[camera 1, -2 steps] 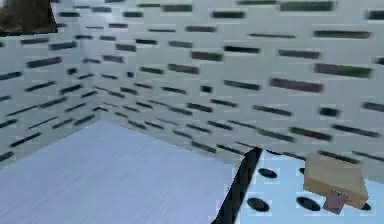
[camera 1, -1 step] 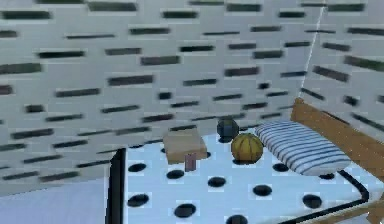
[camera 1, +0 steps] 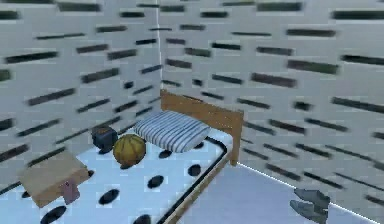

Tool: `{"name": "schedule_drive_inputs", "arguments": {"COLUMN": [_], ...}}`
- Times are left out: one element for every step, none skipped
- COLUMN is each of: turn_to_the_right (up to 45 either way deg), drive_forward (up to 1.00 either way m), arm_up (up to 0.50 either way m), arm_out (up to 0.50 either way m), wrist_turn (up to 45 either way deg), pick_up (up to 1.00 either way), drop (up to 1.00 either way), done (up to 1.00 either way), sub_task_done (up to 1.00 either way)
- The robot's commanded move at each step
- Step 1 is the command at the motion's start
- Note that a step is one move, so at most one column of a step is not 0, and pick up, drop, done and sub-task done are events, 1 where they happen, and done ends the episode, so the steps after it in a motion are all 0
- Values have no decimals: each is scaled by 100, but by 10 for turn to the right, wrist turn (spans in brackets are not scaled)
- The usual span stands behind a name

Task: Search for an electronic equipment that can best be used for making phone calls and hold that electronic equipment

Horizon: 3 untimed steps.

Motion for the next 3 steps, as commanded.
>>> {"name": "schedule_drive_inputs", "arguments": {"turn_to_the_right": [0,-450,-450], "drive_forward": [65,0,0], "arm_up": [0,0,0], "arm_out": [0,0,0], "wrist_turn": [0,0,0], "pick_up": [0,0,0], "drop": [0,0,0], "done": [0,0,0], "sub_task_done": [0,0,0]}}
